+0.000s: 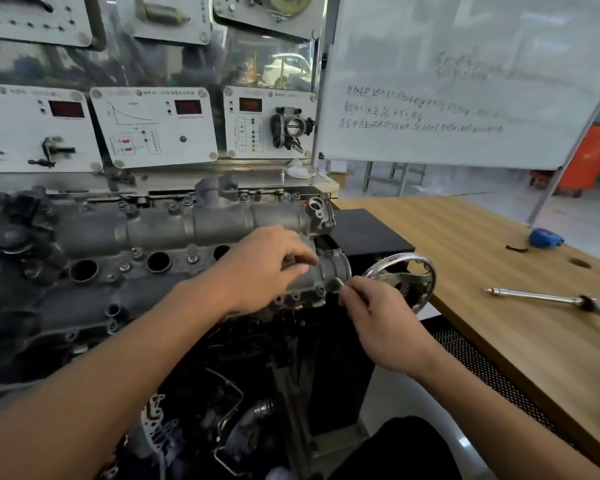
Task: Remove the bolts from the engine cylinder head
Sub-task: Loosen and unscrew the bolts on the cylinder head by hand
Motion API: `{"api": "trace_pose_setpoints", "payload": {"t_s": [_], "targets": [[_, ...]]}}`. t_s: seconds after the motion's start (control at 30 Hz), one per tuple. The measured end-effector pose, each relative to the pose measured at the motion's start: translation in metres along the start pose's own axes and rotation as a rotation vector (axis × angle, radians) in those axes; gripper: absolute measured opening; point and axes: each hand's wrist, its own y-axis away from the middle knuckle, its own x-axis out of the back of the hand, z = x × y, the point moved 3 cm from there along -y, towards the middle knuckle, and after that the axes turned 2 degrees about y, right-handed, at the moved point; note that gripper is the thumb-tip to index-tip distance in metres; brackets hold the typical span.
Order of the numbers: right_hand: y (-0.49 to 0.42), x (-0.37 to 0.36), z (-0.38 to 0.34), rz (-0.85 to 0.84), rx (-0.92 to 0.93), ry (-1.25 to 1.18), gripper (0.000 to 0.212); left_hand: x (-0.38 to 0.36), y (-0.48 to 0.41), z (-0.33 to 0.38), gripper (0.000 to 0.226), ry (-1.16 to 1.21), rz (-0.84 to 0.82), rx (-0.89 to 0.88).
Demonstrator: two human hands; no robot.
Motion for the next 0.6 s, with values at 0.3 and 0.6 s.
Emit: {"api": "trace_pose_setpoints", "payload": {"t_s": [0.3,0.6], "targets": [[0.007,-0.025,0.003,0.172,-0.075,-0.1,0.033,-0.021,-0.03,-0.003,0.014,0.192,-0.237,0.001],[0.013,-0.056,-0.018,0.36,-0.23,-0.252,0.041,-0.024,-0.032,-0.006,0.009,0.314,-0.323,0.031]]}}
